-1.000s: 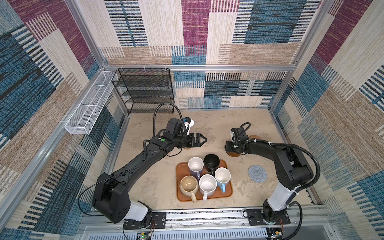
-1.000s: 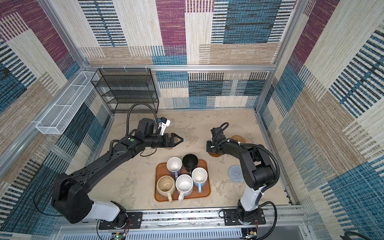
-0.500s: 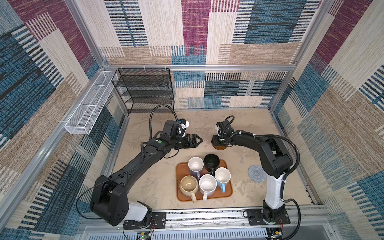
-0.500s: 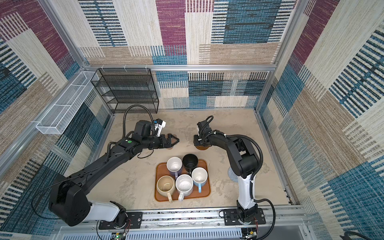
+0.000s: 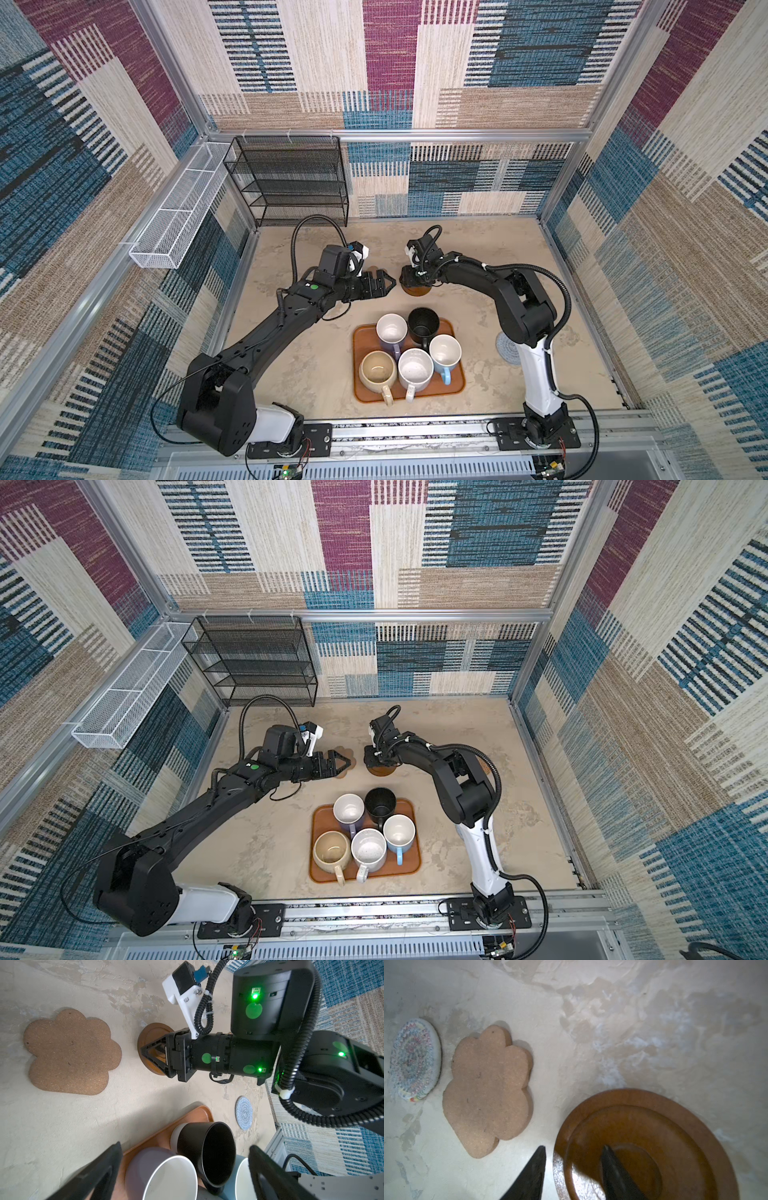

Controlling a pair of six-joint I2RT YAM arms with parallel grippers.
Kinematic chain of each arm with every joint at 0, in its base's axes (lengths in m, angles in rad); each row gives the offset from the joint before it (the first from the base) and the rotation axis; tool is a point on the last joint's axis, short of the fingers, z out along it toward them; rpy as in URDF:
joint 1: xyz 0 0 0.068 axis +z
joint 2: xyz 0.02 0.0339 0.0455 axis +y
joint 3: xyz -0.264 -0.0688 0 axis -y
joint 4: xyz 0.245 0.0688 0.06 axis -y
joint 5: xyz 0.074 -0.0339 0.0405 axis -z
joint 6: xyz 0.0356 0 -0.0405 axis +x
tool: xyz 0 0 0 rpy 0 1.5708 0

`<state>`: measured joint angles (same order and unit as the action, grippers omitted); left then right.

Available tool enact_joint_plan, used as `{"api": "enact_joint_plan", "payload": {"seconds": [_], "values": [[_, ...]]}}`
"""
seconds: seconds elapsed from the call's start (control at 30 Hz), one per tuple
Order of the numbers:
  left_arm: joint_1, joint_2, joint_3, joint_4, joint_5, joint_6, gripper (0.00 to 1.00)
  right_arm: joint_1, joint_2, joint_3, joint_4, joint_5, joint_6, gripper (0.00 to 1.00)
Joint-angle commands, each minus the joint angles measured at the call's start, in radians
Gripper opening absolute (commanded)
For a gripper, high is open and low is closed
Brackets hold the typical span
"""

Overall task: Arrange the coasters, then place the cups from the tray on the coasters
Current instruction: 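Carry the brown wooden coaster with the right gripper toward the left gripper, then set the brown wooden coaster down beside the cork flower coaster, open right gripper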

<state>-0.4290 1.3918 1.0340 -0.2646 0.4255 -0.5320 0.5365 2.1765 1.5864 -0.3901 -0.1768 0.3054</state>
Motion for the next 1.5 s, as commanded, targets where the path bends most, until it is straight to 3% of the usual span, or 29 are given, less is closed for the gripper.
{"api": "enact_joint_plan", "payload": {"seconds": [0.0,0.4,0.9,1.03,1.17,1.47], "values": [[0.002,0.003,-0.005,0.039,0.014,-0.015,0.97,0.007,0.024,0.047,-0.025,-0.012,-0.003,0.47],[0.002,0.005,-0.015,0.042,0.016,-0.024,0.98,0.018,0.071,0.125,-0.044,-0.002,-0.009,0.46],[0.002,-0.066,-0.006,0.025,0.028,-0.035,1.00,0.019,-0.099,0.096,-0.018,0.026,-0.038,0.53],[0.000,-0.092,-0.005,0.033,0.087,-0.049,1.00,0.019,-0.221,0.005,0.003,0.075,-0.029,0.84],[-0.025,-0.118,0.024,0.004,0.128,-0.044,1.00,0.019,-0.404,-0.160,0.019,0.157,-0.008,0.99],[-0.180,-0.124,0.066,-0.010,0.106,-0.044,1.00,0.010,-0.860,-0.549,-0.020,0.356,0.056,1.00]]}}
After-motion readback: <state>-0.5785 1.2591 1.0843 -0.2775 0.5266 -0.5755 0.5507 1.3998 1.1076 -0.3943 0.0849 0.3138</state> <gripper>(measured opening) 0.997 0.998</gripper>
